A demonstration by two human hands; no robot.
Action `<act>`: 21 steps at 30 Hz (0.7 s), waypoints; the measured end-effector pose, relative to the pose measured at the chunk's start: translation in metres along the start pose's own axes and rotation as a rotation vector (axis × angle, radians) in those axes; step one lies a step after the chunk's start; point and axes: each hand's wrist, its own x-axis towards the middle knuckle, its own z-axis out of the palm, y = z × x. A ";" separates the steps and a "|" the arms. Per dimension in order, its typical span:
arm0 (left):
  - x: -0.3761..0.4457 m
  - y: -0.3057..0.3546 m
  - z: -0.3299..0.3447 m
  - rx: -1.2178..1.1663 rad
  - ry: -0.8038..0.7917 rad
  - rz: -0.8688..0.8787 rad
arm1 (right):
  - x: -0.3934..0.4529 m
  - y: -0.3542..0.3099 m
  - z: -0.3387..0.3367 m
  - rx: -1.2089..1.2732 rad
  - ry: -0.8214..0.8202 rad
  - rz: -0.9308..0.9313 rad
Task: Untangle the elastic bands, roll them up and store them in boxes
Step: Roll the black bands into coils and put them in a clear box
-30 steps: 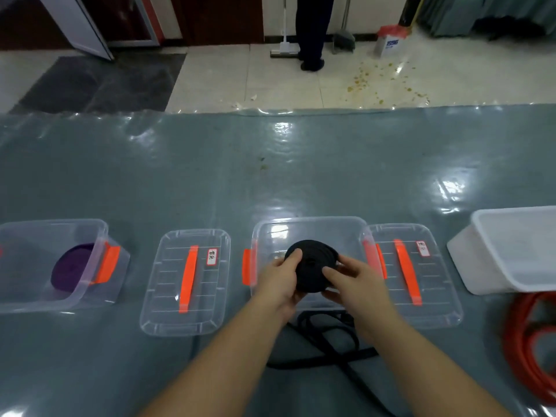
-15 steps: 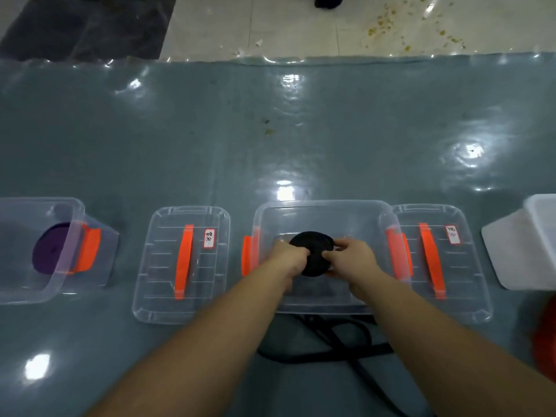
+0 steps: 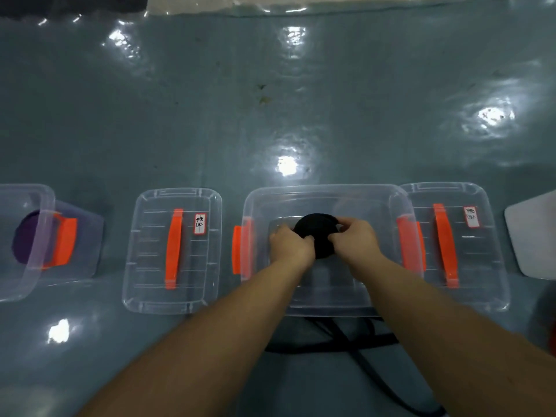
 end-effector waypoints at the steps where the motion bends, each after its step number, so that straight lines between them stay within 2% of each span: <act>1: 0.000 0.000 -0.001 -0.003 -0.003 0.009 | 0.000 0.000 0.000 -0.004 -0.002 -0.006; 7: -0.005 0.010 -0.009 0.052 0.072 -0.014 | 0.001 -0.004 -0.001 -0.119 -0.017 0.013; 9: -0.008 0.012 -0.010 0.127 0.068 0.029 | -0.001 -0.006 -0.003 -0.184 -0.004 0.036; 12: -0.014 0.013 -0.016 0.197 0.006 0.121 | -0.007 -0.008 -0.007 -0.227 -0.018 0.066; 16: -0.032 0.020 -0.034 0.260 -0.114 0.137 | -0.024 -0.016 -0.016 -0.240 -0.061 0.005; 19: -0.056 0.025 -0.050 0.274 -0.251 0.263 | -0.045 -0.019 -0.024 -0.142 0.010 -0.100; 21: -0.076 0.021 -0.057 0.281 -0.253 0.384 | -0.064 -0.018 -0.031 -0.027 0.076 -0.174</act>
